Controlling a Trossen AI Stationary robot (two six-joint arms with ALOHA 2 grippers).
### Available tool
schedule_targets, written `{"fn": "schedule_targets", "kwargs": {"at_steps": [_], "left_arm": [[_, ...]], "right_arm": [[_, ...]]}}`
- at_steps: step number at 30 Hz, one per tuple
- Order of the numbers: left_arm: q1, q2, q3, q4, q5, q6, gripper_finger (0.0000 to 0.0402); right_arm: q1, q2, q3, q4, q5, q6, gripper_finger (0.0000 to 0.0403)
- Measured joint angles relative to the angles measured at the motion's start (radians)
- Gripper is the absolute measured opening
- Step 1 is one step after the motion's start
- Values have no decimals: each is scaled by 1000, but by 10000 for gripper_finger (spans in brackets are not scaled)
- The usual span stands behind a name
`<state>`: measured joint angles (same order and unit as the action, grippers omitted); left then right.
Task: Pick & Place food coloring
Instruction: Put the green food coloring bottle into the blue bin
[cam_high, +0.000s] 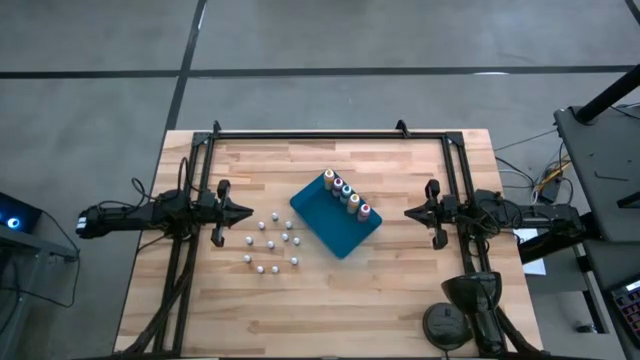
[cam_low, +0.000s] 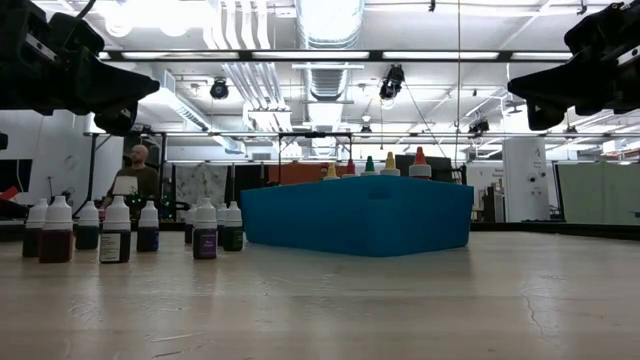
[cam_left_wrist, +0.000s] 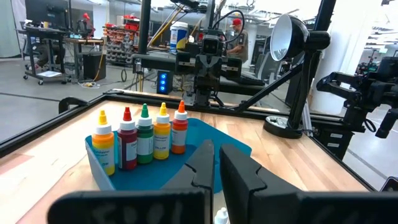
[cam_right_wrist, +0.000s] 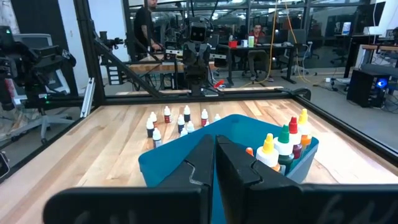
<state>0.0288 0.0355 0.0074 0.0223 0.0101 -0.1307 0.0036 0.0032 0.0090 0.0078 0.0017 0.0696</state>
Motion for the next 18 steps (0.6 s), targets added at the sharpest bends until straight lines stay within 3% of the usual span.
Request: {"fn": "schedule_targets", "kwargs": {"at_steps": [13, 18], "left_arm": [[0, 0, 0, 38, -2, -34, 0], [0, 0, 0, 167, -12, -37, 0]], "right_arm": [[0, 0, 0, 0, 0, 0, 9], [0, 0, 0, 0, 0, 1, 9]]}}
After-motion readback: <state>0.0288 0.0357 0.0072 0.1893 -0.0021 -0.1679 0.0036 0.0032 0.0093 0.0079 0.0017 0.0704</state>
